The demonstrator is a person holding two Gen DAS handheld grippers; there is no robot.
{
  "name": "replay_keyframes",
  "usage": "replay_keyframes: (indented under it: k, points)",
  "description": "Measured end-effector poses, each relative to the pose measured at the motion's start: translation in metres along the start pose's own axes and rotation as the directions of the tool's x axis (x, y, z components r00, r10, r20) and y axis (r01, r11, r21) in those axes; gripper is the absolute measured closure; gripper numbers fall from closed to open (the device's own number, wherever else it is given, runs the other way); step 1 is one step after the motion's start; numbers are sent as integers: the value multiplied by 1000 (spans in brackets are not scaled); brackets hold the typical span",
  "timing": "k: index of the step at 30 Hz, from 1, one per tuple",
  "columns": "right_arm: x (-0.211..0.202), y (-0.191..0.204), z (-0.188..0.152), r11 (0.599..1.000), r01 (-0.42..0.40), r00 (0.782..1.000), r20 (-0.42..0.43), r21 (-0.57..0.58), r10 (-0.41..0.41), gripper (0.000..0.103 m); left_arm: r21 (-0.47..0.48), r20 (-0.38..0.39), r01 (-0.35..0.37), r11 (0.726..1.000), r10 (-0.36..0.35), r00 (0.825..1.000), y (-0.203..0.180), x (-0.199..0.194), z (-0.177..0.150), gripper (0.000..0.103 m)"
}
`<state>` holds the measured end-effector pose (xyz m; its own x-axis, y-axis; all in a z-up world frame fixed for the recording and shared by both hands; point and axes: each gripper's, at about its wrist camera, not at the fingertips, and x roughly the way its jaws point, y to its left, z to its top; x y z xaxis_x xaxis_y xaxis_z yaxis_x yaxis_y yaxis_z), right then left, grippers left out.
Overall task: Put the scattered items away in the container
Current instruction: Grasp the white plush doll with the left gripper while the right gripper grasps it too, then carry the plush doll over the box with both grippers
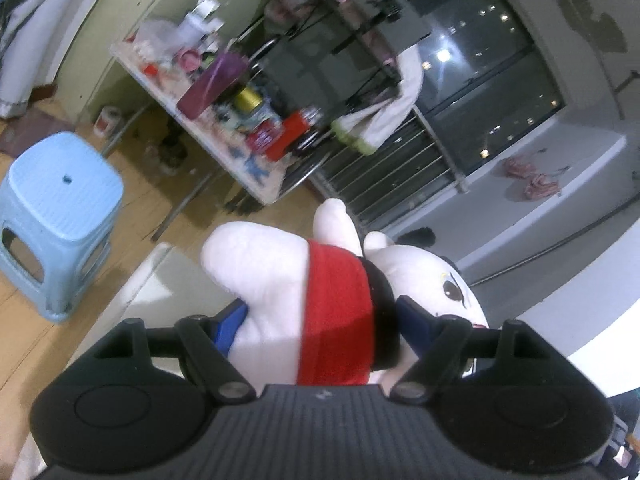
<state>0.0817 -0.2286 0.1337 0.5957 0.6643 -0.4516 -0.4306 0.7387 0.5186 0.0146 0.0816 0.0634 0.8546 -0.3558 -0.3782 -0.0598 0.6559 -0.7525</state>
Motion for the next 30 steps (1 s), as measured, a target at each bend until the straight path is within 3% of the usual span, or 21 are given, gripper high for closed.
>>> replay_keyframes:
  k: [9, 15, 25, 30]
  points:
    - [-64, -1, 16, 1000, -13, 996, 85, -4, 13, 49, 94, 34, 54, 994, -58, 998, -63, -17, -9, 24]
    - [-124, -9, 18, 999, -5, 986, 169, -33, 11, 49, 178, 28, 125, 976, -132, 991, -111, -25, -23, 24]
    - [-206, -54, 4, 998, 49, 979, 200, -27, -42, 49, 302, -93, 208, 930, -188, 978, -176, -8, -68, 23]
    - [-233, -91, -13, 991, 133, 972, 191, 28, -136, 49, 348, -197, 219, 912, -157, 968, -198, 23, -105, 24]
